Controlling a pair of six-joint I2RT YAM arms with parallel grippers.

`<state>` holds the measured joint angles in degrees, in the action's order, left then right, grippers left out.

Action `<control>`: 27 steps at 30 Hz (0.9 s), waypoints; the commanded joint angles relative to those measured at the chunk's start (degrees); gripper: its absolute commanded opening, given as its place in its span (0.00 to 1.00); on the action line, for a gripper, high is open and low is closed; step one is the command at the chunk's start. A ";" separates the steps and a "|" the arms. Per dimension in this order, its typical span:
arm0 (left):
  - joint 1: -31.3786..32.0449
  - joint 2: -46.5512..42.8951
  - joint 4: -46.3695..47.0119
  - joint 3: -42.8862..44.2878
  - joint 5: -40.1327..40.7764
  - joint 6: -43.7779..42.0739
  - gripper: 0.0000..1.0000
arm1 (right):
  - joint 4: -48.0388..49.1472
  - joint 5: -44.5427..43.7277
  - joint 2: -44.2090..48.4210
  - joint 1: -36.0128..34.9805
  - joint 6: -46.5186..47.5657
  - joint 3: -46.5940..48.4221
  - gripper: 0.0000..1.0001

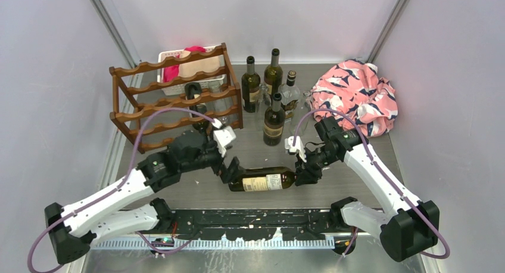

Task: Put the wine bottle on the wine rack
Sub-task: Place the wine bottle in the wine rack.

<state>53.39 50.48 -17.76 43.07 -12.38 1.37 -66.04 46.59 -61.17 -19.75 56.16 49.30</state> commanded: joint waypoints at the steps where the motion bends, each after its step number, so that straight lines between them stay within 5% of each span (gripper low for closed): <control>1: -4.50 -2.24 -6.64 10.05 11.27 6.89 0.99 | 1.03 7.11 0.81 0.15 -0.09 3.61 0.01; 6: -14.47 1.78 -18.62 20.52 11.19 6.29 0.92 | 1.03 7.03 0.87 0.19 -0.19 3.61 0.01; 12: -18.97 5.91 -26.22 29.33 17.69 -5.77 0.91 | 1.18 6.76 0.88 0.15 -0.25 3.61 0.01; 18: -20.83 8.33 -25.44 31.98 18.22 -23.30 0.91 | 0.80 7.01 0.27 0.19 -0.03 3.70 0.01; 27: -32.25 12.64 -16.16 29.89 9.44 -31.95 0.87 | -0.57 7.73 -0.98 -0.01 1.38 3.88 0.01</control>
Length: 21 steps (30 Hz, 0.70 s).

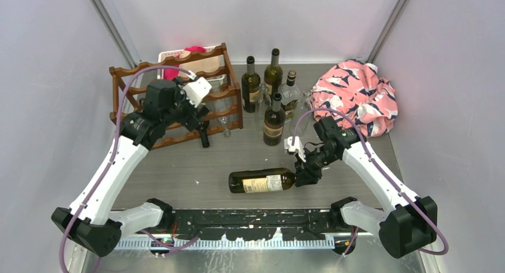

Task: Put the wine bottle on the wine rack
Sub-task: Place the wine bottle in the wine rack.

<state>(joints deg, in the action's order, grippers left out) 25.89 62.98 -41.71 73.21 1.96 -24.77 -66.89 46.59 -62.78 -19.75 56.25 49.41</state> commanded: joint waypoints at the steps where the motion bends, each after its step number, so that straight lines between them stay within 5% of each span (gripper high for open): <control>1: -6.25 0.43 9.00 -0.74 -6.71 -5.99 0.86 | 0.20 7.78 0.62 0.05 1.39 3.77 0.01; 7: -12.08 3.89 10.03 -0.63 -10.89 -7.31 0.79 | -0.26 8.47 1.00 0.06 1.79 3.80 0.01; 21: -14.90 8.07 2.51 0.37 -16.46 -11.63 0.40 | -1.66 9.40 1.42 0.06 3.13 4.14 0.01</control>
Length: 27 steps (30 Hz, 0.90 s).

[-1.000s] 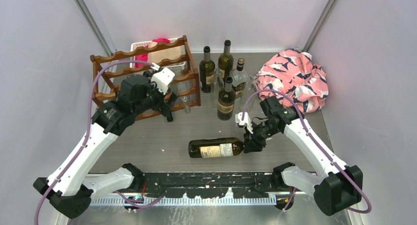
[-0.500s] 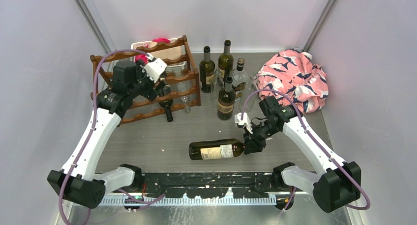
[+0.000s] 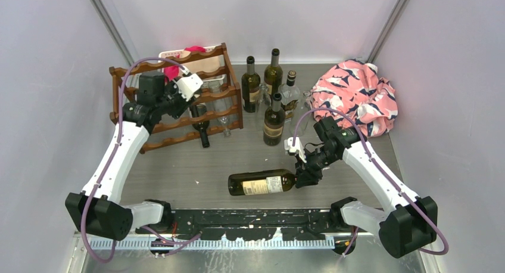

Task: Put the wine bottle on the wine rack
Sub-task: Place the wine bottle in the wine rack.

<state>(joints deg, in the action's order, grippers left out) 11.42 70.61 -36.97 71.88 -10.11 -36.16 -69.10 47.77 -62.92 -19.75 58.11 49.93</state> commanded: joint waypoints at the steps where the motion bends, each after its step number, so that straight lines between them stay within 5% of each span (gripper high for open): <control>1: -0.43 0.55 -2.73 2.12 -5.42 0.26 0.37 | 0.51 8.22 1.57 0.06 1.30 3.60 0.01; 5: -0.43 0.05 -4.00 2.53 -8.90 1.62 0.23 | 0.50 8.13 1.64 0.11 1.27 3.64 0.01; 27: -0.43 -1.44 -1.40 0.92 -21.05 21.14 0.16 | 0.85 8.04 1.29 0.02 0.55 3.86 0.01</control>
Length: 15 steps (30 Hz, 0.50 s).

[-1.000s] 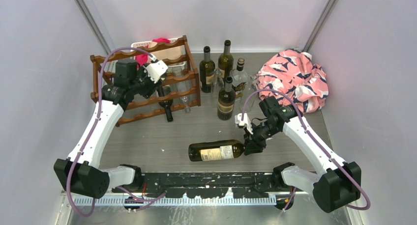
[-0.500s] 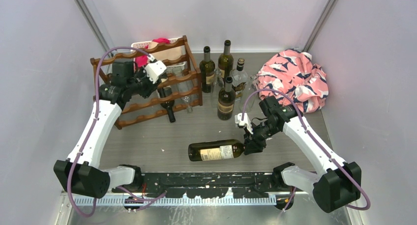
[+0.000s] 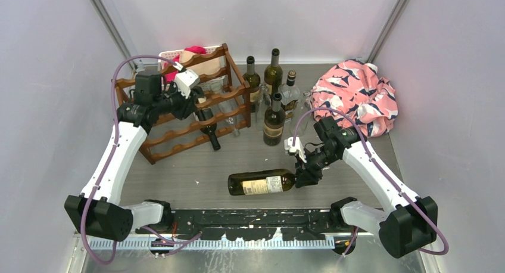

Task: Put the wine bottle on the wine rack
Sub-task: Place the wine bottle in the wine rack.

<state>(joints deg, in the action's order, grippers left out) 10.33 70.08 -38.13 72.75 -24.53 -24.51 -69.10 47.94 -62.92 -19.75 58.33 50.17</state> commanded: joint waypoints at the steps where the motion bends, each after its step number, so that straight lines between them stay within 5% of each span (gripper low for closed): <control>1: 0.66 -0.96 -0.03 0.03 -7.10 10.62 0.16 | 0.92 7.87 1.37 0.12 0.24 3.62 0.01; 15: 1.76 -4.58 4.61 -4.39 -11.41 19.60 0.13 | 6.27 7.56 1.85 0.03 -6.11 2.44 0.01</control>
<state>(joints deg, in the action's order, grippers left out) 10.59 67.20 -35.03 69.38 -30.57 -10.26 -67.11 47.92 -62.92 -19.77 54.89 50.17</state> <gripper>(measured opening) 0.278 0.398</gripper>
